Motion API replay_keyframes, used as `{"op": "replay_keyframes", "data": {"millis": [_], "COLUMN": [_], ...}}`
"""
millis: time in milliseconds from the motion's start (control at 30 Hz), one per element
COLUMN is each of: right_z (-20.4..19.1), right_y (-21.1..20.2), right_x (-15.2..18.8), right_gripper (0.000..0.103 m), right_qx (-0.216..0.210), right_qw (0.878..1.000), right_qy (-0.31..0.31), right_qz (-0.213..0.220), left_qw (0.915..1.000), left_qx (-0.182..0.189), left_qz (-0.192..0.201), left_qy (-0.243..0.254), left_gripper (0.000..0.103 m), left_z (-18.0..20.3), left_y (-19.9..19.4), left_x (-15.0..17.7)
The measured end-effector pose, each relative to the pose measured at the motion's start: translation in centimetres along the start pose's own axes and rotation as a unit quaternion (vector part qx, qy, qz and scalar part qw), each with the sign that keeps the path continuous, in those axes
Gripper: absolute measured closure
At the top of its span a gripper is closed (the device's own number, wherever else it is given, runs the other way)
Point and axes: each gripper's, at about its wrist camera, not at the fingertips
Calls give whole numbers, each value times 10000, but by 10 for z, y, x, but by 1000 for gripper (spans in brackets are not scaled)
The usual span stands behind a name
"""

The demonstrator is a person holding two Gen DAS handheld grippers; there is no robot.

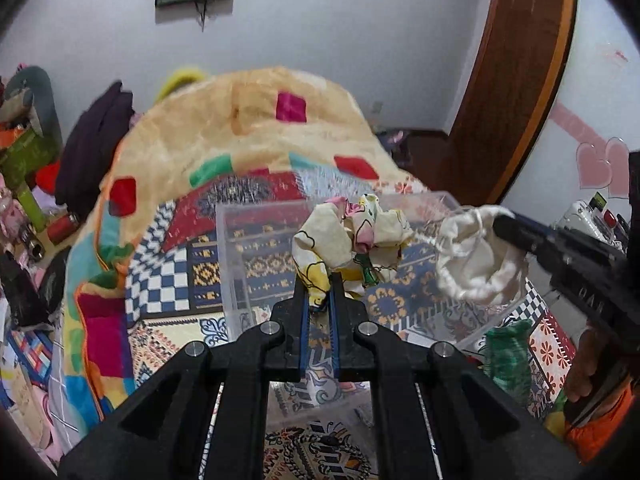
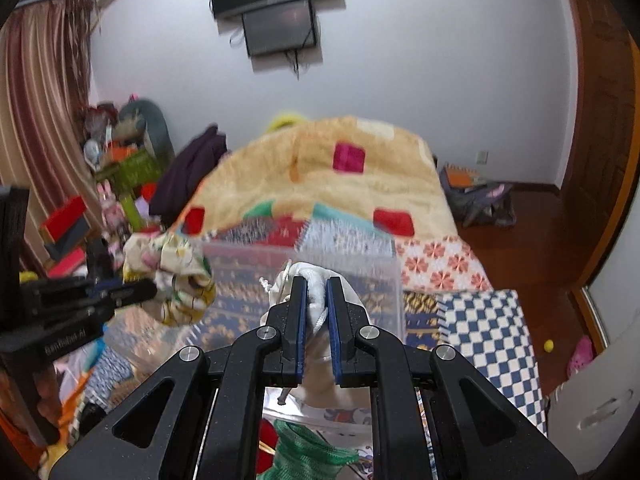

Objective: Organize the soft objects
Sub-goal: 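Lift both held items and release them into the clear box with both tools, then grasp the black chain-strap bag with the left tool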

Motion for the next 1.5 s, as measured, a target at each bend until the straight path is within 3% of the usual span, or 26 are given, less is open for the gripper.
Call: {"op": "replay_keyframes", "data": {"millis": [267, 400, 500, 567, 633, 933, 1133, 1500], "right_z": [2, 0, -1, -2, -3, -12, -23, -38], "right_y": [18, 20, 15, 10, 1, -42, -52, -44], "right_x": [2, 3, 4, 5, 5, 16, 35, 61], "right_gripper": [94, 91, 77, 61, 52, 26, 26, 26], "right_qx": [-85, -109, -150, -133, -105, -22, -160, -314], "right_qw": [9988, 9979, 9979, 9984, 9990, 9993, 9983, 9968], "right_qy": [-95, -155, -182, -200, -231, -346, -531, -719], "right_qz": [-477, -615, -601, -515, -378, 149, 158, -131], "left_qw": [9993, 9991, 9994, 9994, 9992, 9976, 9974, 9960], "left_qx": [-122, -108, -166, -251, -335, -425, -477, -693], "left_qz": [-331, -407, -291, -160, 6, 472, 452, 10], "left_qy": [108, 110, 131, 165, 231, 288, 308, 568], "left_gripper": [94, 85, 71, 60, 54, 24, 15, 15], "left_z": [3, 5, 8, 9, 13, 15, 15, 29], "left_y": [17, 18, 10, 3, -8, -50, -62, -49], "left_x": [2, 5, 9, 10, 14, 37, 79, 158]}}
Point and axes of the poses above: each gripper's, at about its wrist camera, not at the fingertips, and y roughly the way its jaws point, z to its right, x to its underside, and after that the axes turned 13 degrees about -z, right-handed
